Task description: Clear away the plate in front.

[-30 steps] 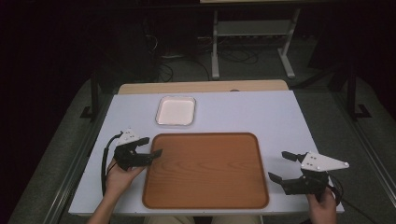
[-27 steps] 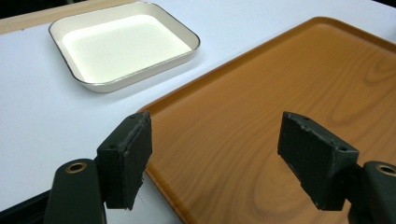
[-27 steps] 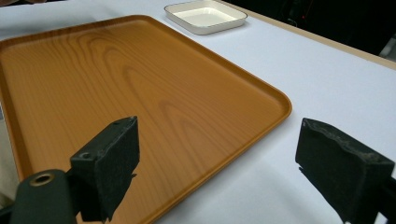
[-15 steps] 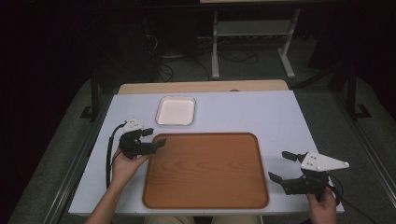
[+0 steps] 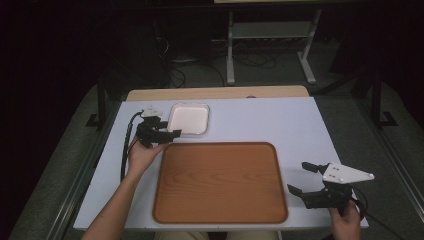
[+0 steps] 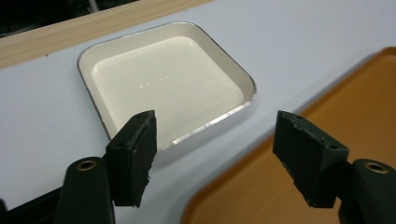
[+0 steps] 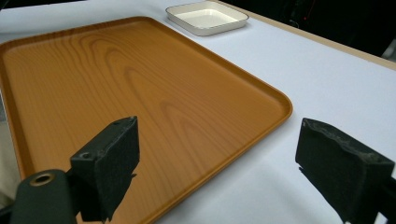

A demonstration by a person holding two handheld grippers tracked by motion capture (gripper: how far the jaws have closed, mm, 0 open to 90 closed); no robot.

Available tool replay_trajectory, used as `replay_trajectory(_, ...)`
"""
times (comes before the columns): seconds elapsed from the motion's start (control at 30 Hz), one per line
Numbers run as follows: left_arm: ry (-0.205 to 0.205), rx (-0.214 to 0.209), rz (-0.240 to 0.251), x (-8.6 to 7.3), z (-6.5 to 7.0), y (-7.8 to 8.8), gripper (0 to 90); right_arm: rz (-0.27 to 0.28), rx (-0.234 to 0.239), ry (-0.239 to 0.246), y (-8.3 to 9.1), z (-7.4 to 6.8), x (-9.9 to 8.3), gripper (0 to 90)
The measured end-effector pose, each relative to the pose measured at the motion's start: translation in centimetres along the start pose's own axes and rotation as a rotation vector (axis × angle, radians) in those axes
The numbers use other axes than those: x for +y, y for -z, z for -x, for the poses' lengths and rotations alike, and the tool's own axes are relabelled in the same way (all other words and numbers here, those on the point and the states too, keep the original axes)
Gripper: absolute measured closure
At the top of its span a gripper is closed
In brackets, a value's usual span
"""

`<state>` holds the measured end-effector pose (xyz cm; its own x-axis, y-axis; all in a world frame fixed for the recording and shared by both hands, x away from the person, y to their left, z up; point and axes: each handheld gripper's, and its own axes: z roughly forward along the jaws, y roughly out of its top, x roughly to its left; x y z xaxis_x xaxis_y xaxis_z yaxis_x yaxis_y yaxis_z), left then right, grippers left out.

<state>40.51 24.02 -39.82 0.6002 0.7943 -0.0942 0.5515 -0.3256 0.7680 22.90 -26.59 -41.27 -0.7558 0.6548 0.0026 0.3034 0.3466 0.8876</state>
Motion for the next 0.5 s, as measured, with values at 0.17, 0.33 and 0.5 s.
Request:
replay_trajectory(0.17, 0.03, 0.012, -0.025, 1.5, -1.2, -1.2, 34.5, -0.001, 0.002, -0.002, 0.0, 0.0, 0.0, 12.7)
replay_trajectory(0.33, 0.131, 0.008, -0.031, 2.7, -3.0, -2.2, 36.0, 0.0, 0.005, -0.002, 0.0, 0.1, 0.0, 12.7)
replay_trajectory(0.5, 0.223, 0.009, -0.04, 3.3, -4.7, -3.0, 39.4, 0.001, 0.009, -0.001, 0.0, 0.1, 0.0, 12.7)
